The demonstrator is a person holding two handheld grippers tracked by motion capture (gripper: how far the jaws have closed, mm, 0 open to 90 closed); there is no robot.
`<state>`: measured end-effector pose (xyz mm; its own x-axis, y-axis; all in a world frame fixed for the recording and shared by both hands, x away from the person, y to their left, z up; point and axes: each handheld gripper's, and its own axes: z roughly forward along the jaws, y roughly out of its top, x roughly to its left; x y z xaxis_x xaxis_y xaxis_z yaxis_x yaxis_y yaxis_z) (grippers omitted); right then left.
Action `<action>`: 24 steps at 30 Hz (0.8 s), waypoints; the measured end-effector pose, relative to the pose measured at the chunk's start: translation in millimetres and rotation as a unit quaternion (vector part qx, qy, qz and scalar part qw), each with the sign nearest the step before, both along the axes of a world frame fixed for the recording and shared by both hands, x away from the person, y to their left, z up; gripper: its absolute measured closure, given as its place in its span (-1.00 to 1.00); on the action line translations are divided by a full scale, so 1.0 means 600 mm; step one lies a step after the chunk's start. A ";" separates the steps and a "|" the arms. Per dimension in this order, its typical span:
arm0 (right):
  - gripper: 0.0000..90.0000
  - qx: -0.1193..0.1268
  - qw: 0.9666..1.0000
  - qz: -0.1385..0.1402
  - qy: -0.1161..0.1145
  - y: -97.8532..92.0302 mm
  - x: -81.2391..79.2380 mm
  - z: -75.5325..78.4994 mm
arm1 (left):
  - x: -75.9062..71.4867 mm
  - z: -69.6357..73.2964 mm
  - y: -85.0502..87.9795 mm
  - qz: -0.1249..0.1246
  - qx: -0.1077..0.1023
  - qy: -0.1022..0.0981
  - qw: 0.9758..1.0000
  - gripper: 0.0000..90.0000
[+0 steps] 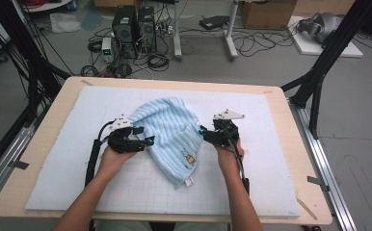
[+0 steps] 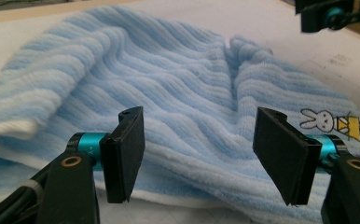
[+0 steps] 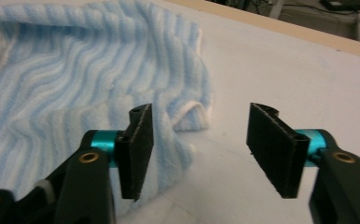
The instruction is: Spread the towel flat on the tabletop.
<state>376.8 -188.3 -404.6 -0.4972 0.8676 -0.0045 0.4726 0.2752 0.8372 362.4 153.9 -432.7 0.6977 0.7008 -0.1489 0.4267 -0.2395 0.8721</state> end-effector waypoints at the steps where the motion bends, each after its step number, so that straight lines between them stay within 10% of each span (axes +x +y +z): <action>1: -0.18 -0.003 1.000 -0.005 0.003 -0.006 -0.004 0.002 | -0.001 -0.003 -0.004 -0.001 0.004 0.006 1.000 -0.26; 9: -0.18 -0.004 1.000 -0.017 -0.003 -0.036 -0.040 -0.006 | -0.015 -0.022 -0.030 0.006 0.063 0.014 0.998 -0.04; 14: -0.18 0.000 1.000 -0.019 -0.001 -0.044 -0.055 -0.013 | -0.022 -0.028 -0.038 0.008 0.119 -0.009 0.993 0.85; 24: -0.09 -0.004 1.000 0.011 0.006 -0.031 -0.054 -0.019 | 0.001 -0.014 -0.002 0.048 0.101 -0.026 0.993 0.89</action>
